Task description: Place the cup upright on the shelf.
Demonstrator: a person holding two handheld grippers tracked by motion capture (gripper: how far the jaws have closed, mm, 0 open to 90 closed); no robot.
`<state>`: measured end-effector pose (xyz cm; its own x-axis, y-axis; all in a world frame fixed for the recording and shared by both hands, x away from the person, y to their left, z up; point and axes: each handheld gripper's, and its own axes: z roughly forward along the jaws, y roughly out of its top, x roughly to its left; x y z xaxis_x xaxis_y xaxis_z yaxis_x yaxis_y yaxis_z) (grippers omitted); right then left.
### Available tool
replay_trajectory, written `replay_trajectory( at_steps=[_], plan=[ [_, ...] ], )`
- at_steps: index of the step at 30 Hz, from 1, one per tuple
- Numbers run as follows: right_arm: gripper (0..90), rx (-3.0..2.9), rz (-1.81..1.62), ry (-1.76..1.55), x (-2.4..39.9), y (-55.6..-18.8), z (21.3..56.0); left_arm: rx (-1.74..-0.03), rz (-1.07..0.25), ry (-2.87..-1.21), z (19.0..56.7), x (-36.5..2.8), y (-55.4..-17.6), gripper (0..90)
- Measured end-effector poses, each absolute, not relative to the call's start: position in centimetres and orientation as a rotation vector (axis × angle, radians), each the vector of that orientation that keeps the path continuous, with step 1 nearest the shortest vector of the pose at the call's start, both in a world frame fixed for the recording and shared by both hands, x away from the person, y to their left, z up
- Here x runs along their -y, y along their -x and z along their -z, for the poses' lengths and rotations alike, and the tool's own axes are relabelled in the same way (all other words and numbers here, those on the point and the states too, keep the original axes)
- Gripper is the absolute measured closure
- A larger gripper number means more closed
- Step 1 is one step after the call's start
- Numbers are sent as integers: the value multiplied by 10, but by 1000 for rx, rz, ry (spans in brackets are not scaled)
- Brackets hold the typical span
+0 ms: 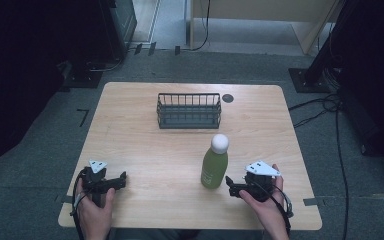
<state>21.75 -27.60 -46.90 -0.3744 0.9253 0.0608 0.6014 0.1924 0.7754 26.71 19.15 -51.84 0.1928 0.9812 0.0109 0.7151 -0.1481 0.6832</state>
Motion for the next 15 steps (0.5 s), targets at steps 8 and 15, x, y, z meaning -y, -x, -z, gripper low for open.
replay_trajectory(
  at_steps=[8,15],
  plan=[
    [60,-2071,-1043,-1409,272,-216,466,-1580,-636,-1929,518,-191,-267,0],
    [61,-2086,-1074,-1388,270,-212,463,-1580,-636,-1929,518,-191,-267,0]
  ],
)
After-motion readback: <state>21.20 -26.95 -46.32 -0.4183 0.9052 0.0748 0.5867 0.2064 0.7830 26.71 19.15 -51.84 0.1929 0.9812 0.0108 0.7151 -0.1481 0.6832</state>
